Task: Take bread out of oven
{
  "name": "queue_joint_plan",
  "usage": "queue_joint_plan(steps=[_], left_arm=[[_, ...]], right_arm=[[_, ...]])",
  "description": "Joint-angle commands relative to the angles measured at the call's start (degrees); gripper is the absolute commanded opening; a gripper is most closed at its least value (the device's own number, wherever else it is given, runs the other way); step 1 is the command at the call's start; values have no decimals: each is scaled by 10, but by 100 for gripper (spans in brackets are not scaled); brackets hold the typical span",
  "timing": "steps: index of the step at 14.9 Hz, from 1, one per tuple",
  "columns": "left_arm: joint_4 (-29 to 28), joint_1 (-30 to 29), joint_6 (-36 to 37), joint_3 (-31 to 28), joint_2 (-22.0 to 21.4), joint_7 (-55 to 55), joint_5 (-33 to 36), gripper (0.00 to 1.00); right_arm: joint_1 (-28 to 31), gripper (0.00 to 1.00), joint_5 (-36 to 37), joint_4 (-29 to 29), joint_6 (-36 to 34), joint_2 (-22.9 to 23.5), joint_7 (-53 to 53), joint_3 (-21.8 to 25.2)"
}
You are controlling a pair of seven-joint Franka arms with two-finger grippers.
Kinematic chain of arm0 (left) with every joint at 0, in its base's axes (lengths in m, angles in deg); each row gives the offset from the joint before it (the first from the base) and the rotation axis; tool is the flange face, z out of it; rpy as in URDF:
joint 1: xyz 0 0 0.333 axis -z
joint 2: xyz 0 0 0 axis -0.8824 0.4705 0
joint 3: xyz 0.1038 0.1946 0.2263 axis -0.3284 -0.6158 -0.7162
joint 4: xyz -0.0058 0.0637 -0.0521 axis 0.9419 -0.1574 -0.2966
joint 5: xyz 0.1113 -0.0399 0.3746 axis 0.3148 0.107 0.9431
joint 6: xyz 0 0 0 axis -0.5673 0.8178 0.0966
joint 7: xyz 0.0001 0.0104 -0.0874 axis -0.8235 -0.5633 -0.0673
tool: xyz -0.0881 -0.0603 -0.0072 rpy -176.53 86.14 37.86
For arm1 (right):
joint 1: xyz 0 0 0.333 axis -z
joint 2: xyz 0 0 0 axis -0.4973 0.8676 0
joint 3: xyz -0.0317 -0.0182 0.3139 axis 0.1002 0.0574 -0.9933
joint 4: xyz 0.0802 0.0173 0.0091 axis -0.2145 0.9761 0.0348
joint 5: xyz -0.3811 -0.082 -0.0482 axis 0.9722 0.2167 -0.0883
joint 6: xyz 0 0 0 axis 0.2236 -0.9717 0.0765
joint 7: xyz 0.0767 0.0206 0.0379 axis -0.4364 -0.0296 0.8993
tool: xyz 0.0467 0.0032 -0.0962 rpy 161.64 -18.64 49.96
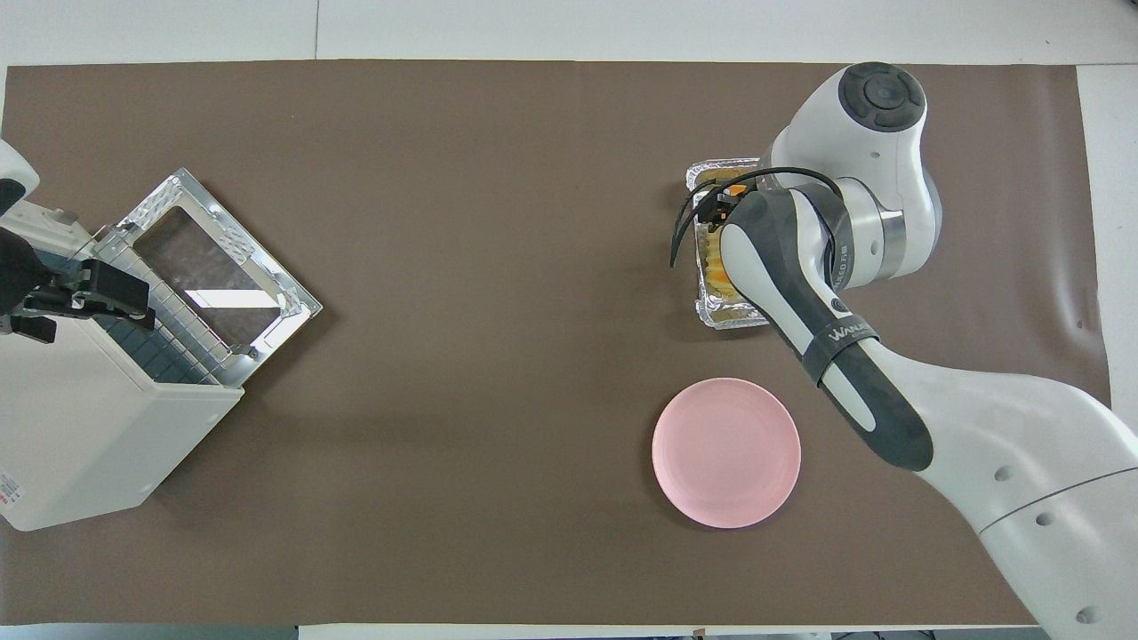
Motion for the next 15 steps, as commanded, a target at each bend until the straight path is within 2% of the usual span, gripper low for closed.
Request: queue_joint_plan(steps=[1,2,3,4,5,6,11,15], left_arm=[[0,0,-4,-3,-6,-1,-3,100],[0,0,-3,-3,-6,-1,-3,100],[0,0,-4,-3,-6,-1,-3,100],[0,0,-4,-3,-6,-1,-3,100],[0,0,-4,-3,-6,-1,-3,100],[0,0,-4,-3,-6,-1,-3,100],[0,0,-4,-3,-6,-1,-3,100],[0,0,-4,-3,-6,-1,-3,100]], right_arm=[[0,100,9,42,31,-15,-5,-3],[-2,100,9,50,40,-16,-7,-3],[-2,94,10,54,47,-18,-6,-3],[-1,60,10,54,49,-18,-1,-3],[-1,6,10,52,43,-18,-2,-3],[-1,0,10,50,40,-18,-4,-3],[0,0,8,-4,-22,-15,-6,-3],[0,0,6,-15,-49,-20,-7,-3]])
